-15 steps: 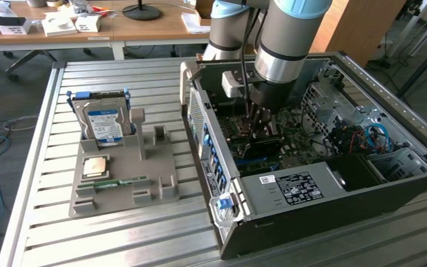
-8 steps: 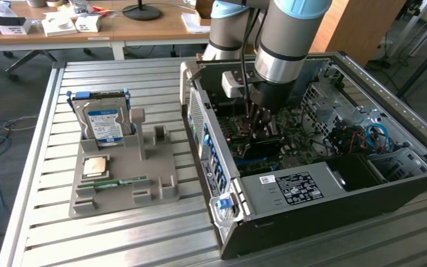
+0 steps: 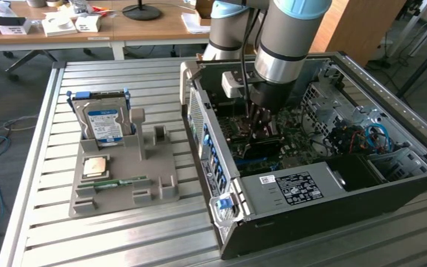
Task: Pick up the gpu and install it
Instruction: 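Press down on the gpu until it lock into place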
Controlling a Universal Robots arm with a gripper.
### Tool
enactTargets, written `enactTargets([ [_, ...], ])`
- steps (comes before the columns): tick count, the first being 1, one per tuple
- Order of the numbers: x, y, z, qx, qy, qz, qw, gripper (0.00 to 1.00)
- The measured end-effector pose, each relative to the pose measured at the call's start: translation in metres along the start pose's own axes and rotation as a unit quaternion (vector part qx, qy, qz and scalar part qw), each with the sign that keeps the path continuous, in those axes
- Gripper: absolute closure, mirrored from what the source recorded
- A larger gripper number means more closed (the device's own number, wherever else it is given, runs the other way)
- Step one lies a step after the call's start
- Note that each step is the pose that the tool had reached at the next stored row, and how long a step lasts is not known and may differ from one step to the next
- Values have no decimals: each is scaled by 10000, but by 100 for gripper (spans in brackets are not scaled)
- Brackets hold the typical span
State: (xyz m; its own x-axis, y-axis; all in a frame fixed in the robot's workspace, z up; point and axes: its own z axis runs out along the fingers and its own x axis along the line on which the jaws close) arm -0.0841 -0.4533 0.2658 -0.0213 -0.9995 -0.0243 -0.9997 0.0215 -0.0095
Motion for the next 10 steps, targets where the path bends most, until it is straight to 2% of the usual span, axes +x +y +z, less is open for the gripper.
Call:
enactTargets([
  [6,0,0,6,0,0,0,10000,89],
  [7,-1,0,26,4,-9,0,10000,89],
  [10,0,0,19,1,-2,0,10000,89],
])
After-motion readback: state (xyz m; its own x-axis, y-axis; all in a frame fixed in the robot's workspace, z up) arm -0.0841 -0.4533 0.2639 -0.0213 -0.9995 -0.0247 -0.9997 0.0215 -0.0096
